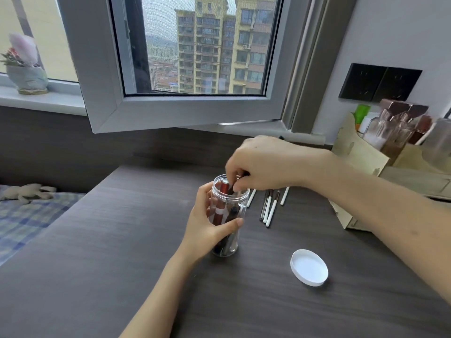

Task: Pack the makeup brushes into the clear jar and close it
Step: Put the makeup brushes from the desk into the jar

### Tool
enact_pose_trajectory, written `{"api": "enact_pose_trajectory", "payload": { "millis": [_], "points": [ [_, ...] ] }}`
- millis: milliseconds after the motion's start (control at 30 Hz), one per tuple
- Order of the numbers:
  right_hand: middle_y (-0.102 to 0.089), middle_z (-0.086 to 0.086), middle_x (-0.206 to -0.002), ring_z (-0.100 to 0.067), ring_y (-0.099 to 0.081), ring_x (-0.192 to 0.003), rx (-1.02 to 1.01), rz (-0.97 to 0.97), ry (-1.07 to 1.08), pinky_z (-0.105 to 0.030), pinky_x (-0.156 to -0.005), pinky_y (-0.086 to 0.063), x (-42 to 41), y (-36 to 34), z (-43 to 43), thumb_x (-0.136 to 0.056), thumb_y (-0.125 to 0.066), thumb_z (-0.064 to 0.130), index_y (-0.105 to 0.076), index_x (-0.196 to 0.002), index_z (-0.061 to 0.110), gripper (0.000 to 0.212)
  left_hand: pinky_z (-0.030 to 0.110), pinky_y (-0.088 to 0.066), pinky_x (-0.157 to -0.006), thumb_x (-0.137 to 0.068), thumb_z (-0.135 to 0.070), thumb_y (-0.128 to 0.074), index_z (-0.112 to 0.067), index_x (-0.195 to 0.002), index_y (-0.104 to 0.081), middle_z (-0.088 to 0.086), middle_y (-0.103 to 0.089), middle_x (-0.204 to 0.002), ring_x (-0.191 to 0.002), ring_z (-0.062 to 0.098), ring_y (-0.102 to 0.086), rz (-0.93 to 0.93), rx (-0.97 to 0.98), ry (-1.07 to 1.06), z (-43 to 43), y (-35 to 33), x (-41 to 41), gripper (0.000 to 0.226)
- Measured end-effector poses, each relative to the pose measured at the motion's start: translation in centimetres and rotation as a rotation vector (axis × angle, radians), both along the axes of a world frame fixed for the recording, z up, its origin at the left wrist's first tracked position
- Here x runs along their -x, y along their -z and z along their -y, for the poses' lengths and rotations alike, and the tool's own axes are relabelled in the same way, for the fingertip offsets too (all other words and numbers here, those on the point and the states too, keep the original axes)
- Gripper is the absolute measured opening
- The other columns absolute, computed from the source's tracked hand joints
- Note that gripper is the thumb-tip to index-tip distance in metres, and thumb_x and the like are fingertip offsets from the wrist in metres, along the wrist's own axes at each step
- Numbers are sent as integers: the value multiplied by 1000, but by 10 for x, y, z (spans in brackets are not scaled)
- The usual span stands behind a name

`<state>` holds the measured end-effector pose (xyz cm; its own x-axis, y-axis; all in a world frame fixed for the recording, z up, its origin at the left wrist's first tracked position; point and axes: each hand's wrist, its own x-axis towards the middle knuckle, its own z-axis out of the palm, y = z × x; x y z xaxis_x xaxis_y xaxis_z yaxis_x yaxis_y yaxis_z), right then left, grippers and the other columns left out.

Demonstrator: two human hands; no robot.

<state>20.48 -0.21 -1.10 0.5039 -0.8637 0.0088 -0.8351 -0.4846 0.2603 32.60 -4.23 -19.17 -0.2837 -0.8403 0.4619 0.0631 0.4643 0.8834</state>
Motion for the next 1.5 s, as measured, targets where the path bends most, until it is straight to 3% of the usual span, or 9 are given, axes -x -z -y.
{"api": "enact_pose_trajectory", "payload": {
  "millis": [100,200,400,567,700,933,1300,1400,1500],
  "points": [
    [-55,6,-86,-21,-57,-86,-114,-95,16,-30,-66,-49,-17,-7,10,-79,-55,4,-66,-108,16,33,8,-45,-84,-59,-35,-81,-50,-118,-44,-20,-66,-112,-105,3,-63,7,-2,3,-1,-1,-1,71],
    [-40,14,-76,-9,-46,-68,-116,-47,-7,-15,-50,-38,-17,-14,18,-78,-53,-3,-56,-107,15,34,11,-46,-86,-58,-36,-82,-51,-117,-45,-22,-65,-115,-108,2,-62,6,-10,6,-1,-1,-2,71],
    [-47,16,-64,-2,-44,-57,-73,45,-23,-21,-54,-39,-15,-6,34,-71,-77,23,-55,-80,19,25,12,-47,-85,-58,-35,-82,-50,-116,-46,-23,-66,-113,-108,2,-62,-1,-16,11,-1,0,-1,71],
    [-66,5,-76,-6,-63,-64,-214,579,4,-17,-53,-53,8,1,45,-84,-67,26,-66,-85,11,15,8,-45,-83,-55,-36,-81,-54,-112,-47,-28,-65,-107,-100,-2,-63,-3,-5,-5,-1,1,-1,69],
    [-70,-4,-71,-9,-64,-60,-77,960,262,-24,-51,-53,65,26,60,-90,-59,16,-68,-81,8,15,10,-46,-83,-55,-36,-82,-54,-112,-47,-27,-65,-108,-99,0,-63,-10,-1,-1,0,1,0,69],
    [-74,-14,-95,-31,-68,-95,-19,634,887,-29,-74,-48,106,131,82,-81,-64,28,-74,-85,6,24,11,-46,-84,-55,-37,-82,-53,-112,-47,-25,-67,-106,-100,7,-65,-4,-10,-2,2,3,1,70],
    [-66,-10,-118,-30,-61,-112,9,610,1082,-28,-76,-44,88,167,105,-81,-62,26,-64,-105,7,31,11,-45,-86,-57,-33,-83,-48,-115,-48,-21,-66,-112,-106,4,-63,-7,-4,4,5,4,1,70],
    [-66,-11,-92,-30,-64,-87,-11,836,1135,-28,-68,-44,91,162,103,-80,-60,26,-63,-83,7,19,9,-44,-86,-57,-34,-82,-50,-114,-47,-24,-66,-111,-105,2,-63,-2,-2,0,4,4,0,69],
    [-49,-8,-61,-14,-42,-41,-77,1576,977,-18,-38,-31,90,137,90,-82,-60,16,-51,-58,10,26,10,-45,-86,-57,-34,-82,-52,-113,-47,-25,-65,-110,-102,2,-63,-4,4,0,3,4,0,69]
  ]
}}
